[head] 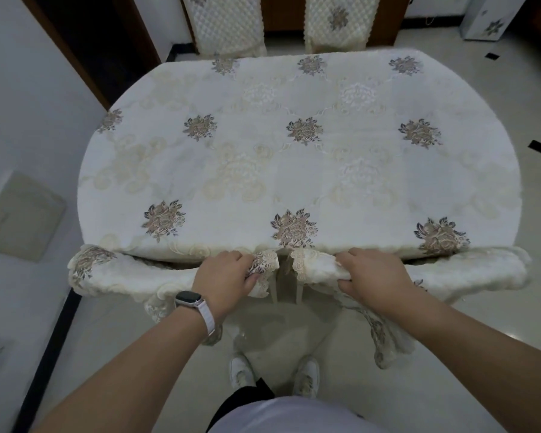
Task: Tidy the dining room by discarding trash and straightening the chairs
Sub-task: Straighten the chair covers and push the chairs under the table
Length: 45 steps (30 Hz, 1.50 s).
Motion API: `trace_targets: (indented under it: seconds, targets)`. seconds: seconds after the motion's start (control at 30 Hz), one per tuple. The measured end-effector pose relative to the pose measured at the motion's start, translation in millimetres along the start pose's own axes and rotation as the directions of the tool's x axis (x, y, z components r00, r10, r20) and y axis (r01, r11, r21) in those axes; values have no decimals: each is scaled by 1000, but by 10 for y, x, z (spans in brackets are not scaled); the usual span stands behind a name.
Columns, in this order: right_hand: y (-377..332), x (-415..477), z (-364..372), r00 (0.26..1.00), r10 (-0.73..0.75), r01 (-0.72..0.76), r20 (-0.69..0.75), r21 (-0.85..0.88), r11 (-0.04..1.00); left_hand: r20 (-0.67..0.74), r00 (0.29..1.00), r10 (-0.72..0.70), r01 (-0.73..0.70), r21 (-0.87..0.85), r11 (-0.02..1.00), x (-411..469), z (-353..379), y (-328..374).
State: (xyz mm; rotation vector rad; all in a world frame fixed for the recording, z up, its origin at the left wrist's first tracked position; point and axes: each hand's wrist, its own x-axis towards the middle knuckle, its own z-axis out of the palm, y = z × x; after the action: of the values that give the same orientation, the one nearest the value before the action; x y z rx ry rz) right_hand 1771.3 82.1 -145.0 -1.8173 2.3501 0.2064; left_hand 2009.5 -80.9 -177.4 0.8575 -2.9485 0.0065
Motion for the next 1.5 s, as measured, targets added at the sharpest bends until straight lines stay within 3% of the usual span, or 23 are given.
trace_targets:
  seconds: [0.17,0.63,0.87,1.23,1.5]
  targets:
    - [-15,-7,14,999,3,-2,-32,34,999,-52,998,36,-35,21,999,-73,51,-16]
    - [-80,11,23,1000,-15,14,19,12,1000,1,1000,-6,6,4,1000,-117,5,8]
    - [-235,81,23,986,-161,162,-33,32,986,14,996,-83,83,-20,996,-149,-98,61]
    - [-1162,318,-272,953,-248,260,-173,47,965,-198,975,-102,67,-180,981,-963,-493,-655]
    - [-2562,706,-594,891,-359,380,-278,22,925,-239,957,-162,107,-227,968,-1810,-641,-1854]
